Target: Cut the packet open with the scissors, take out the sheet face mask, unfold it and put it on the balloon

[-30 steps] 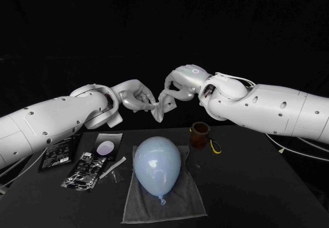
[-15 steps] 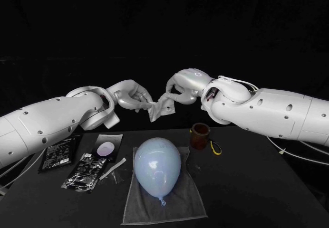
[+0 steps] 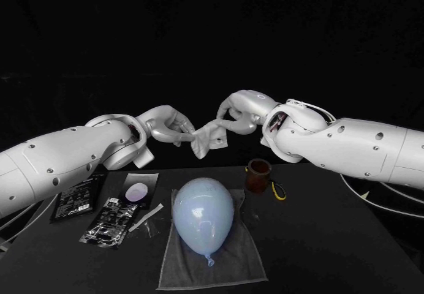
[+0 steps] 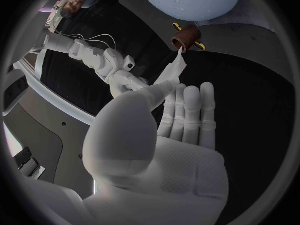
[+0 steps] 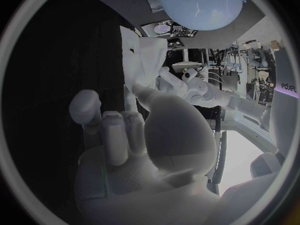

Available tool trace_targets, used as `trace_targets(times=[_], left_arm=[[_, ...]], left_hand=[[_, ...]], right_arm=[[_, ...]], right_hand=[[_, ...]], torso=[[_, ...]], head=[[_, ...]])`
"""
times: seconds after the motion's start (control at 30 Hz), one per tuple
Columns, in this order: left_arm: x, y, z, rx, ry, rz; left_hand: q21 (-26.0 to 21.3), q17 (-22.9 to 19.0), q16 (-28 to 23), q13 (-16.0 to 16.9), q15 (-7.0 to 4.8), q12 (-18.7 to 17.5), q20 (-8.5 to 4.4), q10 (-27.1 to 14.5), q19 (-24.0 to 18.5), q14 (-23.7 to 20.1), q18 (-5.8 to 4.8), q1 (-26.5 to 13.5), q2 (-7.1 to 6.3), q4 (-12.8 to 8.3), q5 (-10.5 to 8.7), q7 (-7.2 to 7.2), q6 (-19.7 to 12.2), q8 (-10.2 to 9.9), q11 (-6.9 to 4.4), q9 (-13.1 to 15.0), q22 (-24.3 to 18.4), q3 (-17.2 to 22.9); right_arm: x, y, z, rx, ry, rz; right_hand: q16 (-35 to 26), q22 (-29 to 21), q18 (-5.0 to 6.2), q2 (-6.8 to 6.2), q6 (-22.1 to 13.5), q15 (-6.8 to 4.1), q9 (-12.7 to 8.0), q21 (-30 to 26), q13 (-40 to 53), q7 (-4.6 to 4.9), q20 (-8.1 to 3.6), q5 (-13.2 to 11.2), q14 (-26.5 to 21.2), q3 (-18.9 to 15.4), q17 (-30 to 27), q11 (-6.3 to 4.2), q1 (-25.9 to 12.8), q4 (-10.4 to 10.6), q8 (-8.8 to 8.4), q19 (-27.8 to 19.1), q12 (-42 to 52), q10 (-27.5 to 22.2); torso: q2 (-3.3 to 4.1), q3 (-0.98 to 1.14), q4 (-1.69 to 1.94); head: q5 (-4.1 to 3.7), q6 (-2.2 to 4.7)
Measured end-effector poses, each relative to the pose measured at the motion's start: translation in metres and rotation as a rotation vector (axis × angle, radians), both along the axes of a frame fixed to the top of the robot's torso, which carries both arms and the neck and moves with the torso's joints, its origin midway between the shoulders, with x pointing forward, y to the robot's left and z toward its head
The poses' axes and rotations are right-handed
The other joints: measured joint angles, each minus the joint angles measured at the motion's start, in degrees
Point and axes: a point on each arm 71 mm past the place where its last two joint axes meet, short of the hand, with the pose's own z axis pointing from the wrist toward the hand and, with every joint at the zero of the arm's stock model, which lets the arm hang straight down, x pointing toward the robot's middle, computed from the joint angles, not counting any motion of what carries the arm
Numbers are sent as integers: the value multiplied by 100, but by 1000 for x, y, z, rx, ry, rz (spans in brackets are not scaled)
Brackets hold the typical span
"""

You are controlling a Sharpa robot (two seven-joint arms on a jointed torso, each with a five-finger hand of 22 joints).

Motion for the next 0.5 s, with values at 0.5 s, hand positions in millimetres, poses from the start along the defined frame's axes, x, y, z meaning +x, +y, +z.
trace_targets(times=[0.5], left_arm=[[-3,0,-1,-53,42,-29]], left_hand=[[-25,-433,-71,-1466,175,-1556,156,498,-280,-191,-4,216,39,98,-16,68,28,-136,192,0,58,-13]], right_arm=[[8,-8,-1,136,100,-51]], right_hand=[[15,-34,0,5,0,1,0,-28,-4,0,0,-8,-1,5,5,7,5,6,-8,0,0,-7]], torso=[[-2,3,-2]], head=[[2,-5]])
